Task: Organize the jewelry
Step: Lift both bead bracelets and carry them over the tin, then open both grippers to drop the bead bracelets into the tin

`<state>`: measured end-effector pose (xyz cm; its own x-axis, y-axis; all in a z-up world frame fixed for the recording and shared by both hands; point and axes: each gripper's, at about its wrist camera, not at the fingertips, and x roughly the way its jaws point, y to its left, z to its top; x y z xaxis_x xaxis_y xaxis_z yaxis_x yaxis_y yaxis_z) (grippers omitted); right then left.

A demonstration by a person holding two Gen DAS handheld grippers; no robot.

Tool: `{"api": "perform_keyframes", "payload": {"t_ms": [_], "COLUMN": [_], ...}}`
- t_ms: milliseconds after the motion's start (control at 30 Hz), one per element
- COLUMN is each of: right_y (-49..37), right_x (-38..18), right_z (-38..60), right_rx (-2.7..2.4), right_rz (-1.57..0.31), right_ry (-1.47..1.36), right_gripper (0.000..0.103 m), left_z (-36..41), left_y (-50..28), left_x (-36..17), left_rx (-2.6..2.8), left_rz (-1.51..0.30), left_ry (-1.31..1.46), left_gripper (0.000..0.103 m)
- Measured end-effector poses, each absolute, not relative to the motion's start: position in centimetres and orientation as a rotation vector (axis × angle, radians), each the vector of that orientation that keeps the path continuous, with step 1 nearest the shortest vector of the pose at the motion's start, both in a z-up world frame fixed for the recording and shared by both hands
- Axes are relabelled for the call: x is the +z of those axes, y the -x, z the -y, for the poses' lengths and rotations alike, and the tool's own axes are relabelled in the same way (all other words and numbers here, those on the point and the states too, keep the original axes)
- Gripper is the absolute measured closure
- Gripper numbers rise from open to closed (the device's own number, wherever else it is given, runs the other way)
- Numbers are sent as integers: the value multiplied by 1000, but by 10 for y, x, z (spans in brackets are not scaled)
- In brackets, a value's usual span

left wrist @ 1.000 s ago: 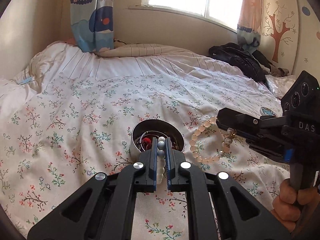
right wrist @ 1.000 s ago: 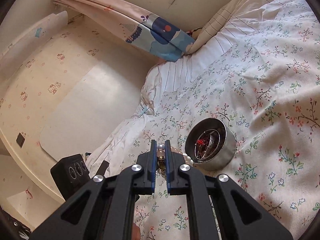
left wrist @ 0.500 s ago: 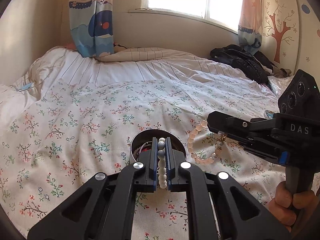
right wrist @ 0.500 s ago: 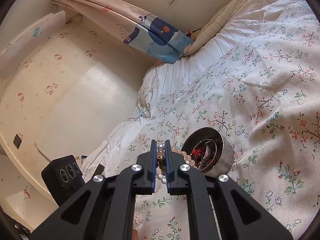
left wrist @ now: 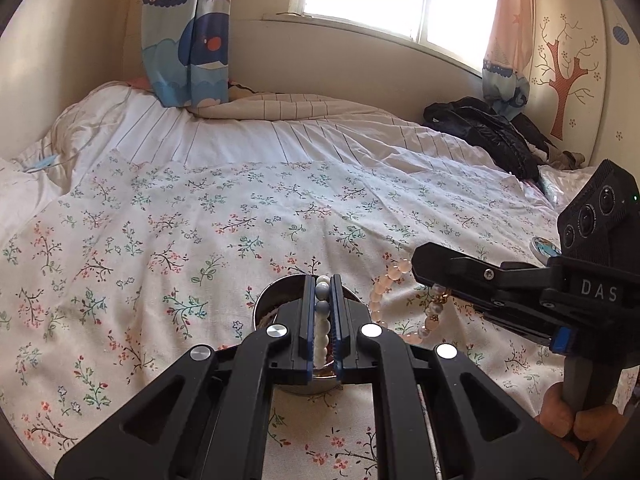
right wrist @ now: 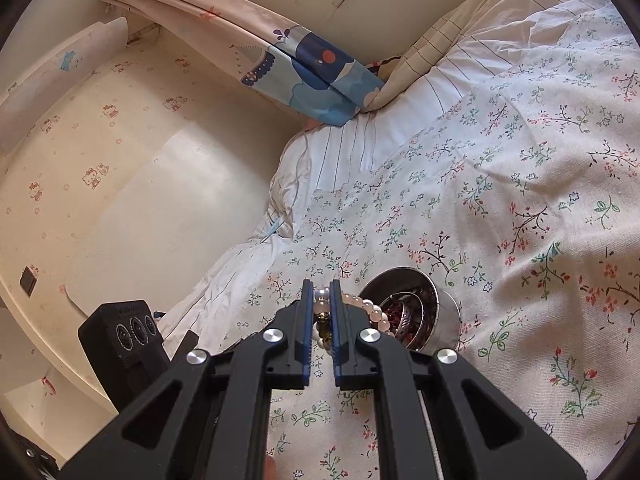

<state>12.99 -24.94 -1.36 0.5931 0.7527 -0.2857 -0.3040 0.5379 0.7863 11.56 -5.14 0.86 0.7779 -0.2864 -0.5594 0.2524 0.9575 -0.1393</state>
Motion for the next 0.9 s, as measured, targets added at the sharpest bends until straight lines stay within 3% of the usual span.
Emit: {"api": "perform_keyframes", "payload": {"t_ms": [333, 467, 500, 533, 600, 700, 900], "right_y": [-146, -157, -161, -162, -163, -161, -157], "right_x": [-24, -31, -35, -38, -41, -40, -37], "right_z": [241, 225, 220, 216, 213, 218, 226], "right_rx": [654, 644, 649, 647, 643, 634, 582], "right_rz": [-712, -758, -781, -798, -806, -791, -786], "right_ry": [-725, -665, -655, -649, -638, -641, -622], "right_gripper": [94, 93, 91, 78, 64, 64, 53], "left_z": [38, 17, 13, 8, 0, -7, -8], "left_y": [-158, -160, -159, -159, -159, -160, -158], "left_x": [-26, -24, -23, -22, -20, -19, -17], "left_rx": [-233, -190, -172, -162, -143, -118, -83], "left_rz": [-779, -774, -766, -759, -748, -747, -735], "left_ry": [151, 228, 237, 249, 271, 290, 262], "left_gripper": [96, 83, 80, 79, 75, 70, 56]}}
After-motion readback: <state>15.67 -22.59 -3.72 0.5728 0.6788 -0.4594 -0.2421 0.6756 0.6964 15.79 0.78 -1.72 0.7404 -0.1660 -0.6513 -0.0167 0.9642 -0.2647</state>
